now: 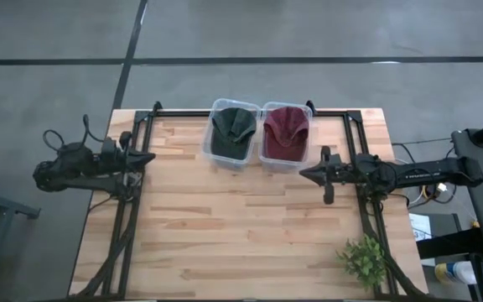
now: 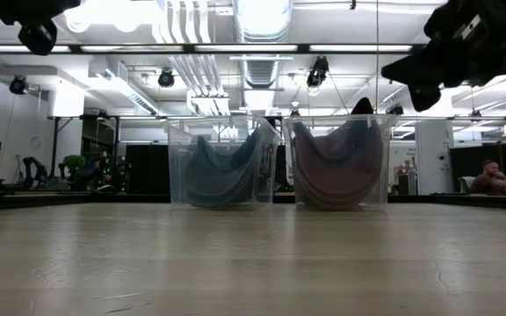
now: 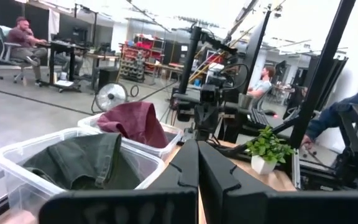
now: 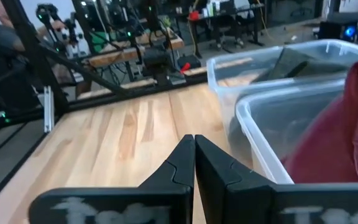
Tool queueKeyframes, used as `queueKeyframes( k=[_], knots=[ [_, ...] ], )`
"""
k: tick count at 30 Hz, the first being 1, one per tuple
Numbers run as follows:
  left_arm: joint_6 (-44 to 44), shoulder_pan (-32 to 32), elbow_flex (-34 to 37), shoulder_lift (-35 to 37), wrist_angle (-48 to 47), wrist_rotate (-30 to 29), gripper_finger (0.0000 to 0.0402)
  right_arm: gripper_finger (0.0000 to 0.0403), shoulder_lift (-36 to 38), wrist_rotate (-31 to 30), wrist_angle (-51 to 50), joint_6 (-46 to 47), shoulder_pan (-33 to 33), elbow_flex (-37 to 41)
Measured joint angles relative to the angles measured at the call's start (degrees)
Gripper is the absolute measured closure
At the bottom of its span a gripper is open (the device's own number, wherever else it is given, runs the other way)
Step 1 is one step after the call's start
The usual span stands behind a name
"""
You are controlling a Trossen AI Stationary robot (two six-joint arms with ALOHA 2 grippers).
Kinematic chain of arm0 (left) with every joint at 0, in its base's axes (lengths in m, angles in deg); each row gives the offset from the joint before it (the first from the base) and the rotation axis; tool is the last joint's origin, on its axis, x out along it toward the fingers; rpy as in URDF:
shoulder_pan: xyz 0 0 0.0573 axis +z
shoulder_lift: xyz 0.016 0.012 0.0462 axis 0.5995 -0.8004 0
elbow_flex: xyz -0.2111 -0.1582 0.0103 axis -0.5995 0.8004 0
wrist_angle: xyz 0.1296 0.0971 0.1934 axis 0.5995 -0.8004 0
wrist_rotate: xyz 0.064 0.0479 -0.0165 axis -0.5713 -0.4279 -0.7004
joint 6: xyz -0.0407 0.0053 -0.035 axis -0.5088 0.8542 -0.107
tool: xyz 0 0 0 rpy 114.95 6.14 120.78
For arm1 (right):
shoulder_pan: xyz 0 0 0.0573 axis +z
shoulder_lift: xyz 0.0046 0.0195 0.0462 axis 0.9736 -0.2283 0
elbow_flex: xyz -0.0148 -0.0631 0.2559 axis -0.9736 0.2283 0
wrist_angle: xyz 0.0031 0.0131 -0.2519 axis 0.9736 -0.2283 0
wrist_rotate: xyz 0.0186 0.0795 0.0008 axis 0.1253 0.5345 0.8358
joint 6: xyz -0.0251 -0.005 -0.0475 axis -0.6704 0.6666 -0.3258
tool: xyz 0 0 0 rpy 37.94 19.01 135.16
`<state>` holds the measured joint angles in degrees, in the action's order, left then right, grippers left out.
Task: Pick & Place hat
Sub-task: Return to Home Position
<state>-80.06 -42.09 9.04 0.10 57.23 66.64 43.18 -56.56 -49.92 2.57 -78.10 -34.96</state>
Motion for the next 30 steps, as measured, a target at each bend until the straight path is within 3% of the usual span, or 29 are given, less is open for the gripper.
queueKeyframes(
  k=[12, 30],
  knots=[
    [0.91, 0.0, 0.31, 1.19, -3.03, -0.09, 0.0402, 0.0394, 8.86, -0.02, -5.28, -7.12, -0.09, 1.0],
    [1.71, 0.0, 0.79, 1.34, -3.96, -1.85, 0.0402, 0.0394, 26.65, 0.44, -4.93, -6.85, -0.09, 8.73]
  ],
)
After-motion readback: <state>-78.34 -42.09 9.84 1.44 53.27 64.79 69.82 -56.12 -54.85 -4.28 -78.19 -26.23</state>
